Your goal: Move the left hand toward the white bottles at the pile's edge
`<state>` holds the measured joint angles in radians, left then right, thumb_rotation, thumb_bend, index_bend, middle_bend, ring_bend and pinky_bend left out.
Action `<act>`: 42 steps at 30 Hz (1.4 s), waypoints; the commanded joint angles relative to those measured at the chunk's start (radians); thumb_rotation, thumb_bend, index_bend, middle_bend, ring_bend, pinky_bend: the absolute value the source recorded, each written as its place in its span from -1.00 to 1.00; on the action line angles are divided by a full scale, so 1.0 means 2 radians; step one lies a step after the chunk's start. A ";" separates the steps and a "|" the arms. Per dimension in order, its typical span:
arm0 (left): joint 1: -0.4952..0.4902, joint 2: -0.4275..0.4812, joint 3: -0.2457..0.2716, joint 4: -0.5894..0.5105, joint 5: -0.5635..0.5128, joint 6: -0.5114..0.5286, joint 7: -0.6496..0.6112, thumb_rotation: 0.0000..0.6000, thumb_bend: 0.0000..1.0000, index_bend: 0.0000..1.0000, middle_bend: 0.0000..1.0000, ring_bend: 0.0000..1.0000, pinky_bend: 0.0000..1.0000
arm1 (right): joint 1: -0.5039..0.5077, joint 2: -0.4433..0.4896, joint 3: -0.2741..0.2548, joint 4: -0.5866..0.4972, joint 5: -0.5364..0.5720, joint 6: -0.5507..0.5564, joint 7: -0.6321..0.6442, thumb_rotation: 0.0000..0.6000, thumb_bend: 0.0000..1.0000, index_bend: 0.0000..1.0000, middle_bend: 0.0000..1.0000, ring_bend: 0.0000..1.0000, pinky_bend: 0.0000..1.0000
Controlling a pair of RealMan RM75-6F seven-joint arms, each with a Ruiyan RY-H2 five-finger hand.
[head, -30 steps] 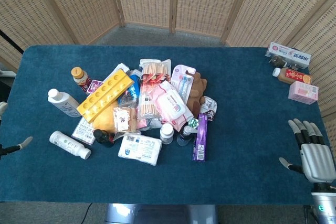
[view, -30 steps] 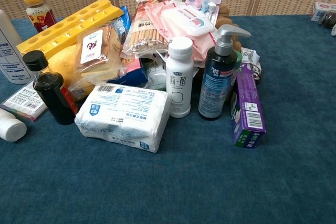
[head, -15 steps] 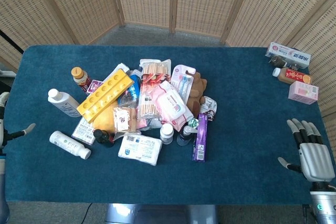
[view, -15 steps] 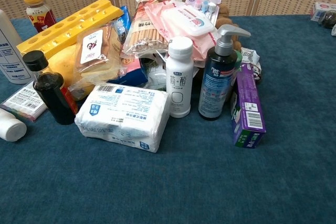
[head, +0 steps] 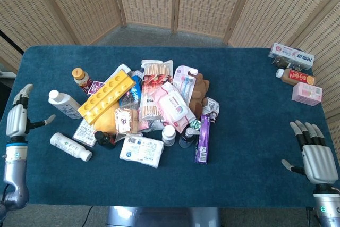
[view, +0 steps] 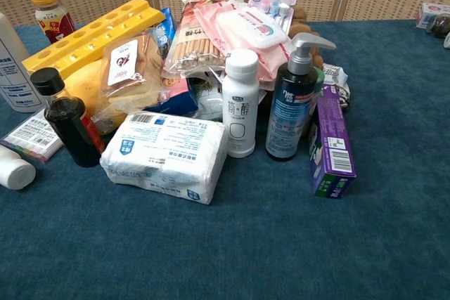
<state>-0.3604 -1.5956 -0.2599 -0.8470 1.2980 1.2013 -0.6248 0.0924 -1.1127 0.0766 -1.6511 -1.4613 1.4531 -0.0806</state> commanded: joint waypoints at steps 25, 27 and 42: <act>-0.038 -0.067 0.013 0.055 0.018 -0.025 -0.065 1.00 -1.00 -0.98 -0.97 -0.93 -0.81 | 0.000 0.003 0.002 0.002 0.009 -0.006 0.004 1.00 -1.00 -1.00 -1.00 -1.00 -1.00; -0.038 -0.077 0.012 0.068 0.018 -0.019 -0.070 1.00 -1.00 -0.71 -0.64 -0.57 -0.34 | 0.000 0.003 0.001 0.002 0.009 -0.006 0.006 1.00 -1.00 -1.00 -1.00 -1.00 -1.00; -0.040 -0.105 -0.012 0.105 -0.003 0.000 -0.081 1.00 -0.88 0.51 0.52 0.26 0.33 | 0.000 0.007 0.000 0.001 0.007 -0.006 0.008 1.00 -1.00 -1.00 -1.00 -1.00 -1.00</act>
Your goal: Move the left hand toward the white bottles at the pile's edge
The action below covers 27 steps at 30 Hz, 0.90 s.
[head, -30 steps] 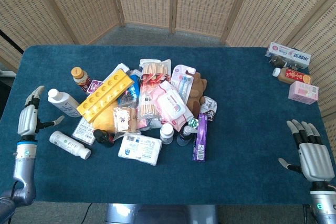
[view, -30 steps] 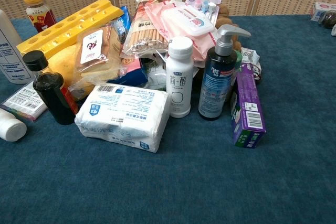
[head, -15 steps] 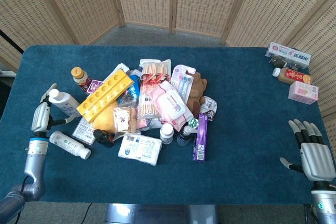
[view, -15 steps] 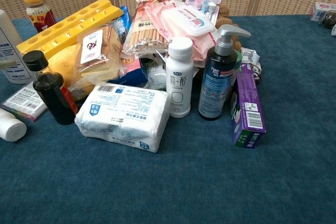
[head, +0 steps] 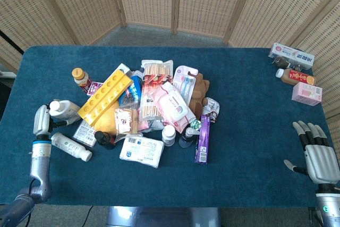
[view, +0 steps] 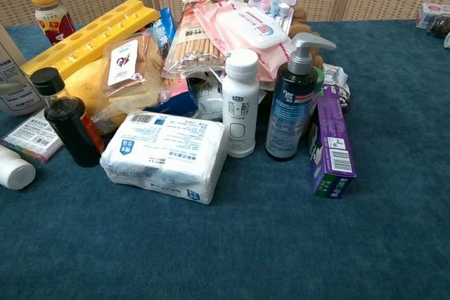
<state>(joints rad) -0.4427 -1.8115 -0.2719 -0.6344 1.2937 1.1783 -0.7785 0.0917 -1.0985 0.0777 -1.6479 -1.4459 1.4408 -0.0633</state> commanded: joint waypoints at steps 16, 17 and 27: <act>0.025 0.131 -0.049 -0.214 0.007 0.113 0.044 1.00 -0.87 0.60 0.52 0.27 0.35 | 0.000 0.000 -0.003 -0.007 -0.005 0.001 -0.007 1.00 -1.00 -1.00 -1.00 -1.00 -1.00; 0.024 0.139 -0.053 -0.229 0.006 0.115 0.050 1.00 -0.87 0.61 0.52 0.27 0.36 | 0.000 0.000 -0.003 -0.008 -0.005 0.001 -0.007 1.00 -1.00 -1.00 -1.00 -1.00 -1.00; 0.019 0.199 -0.083 -0.347 -0.009 0.122 0.121 1.00 -0.87 0.59 0.52 0.27 0.36 | -0.002 0.002 -0.004 -0.012 -0.007 0.003 -0.008 1.00 -1.00 -1.00 -1.00 -1.00 -1.00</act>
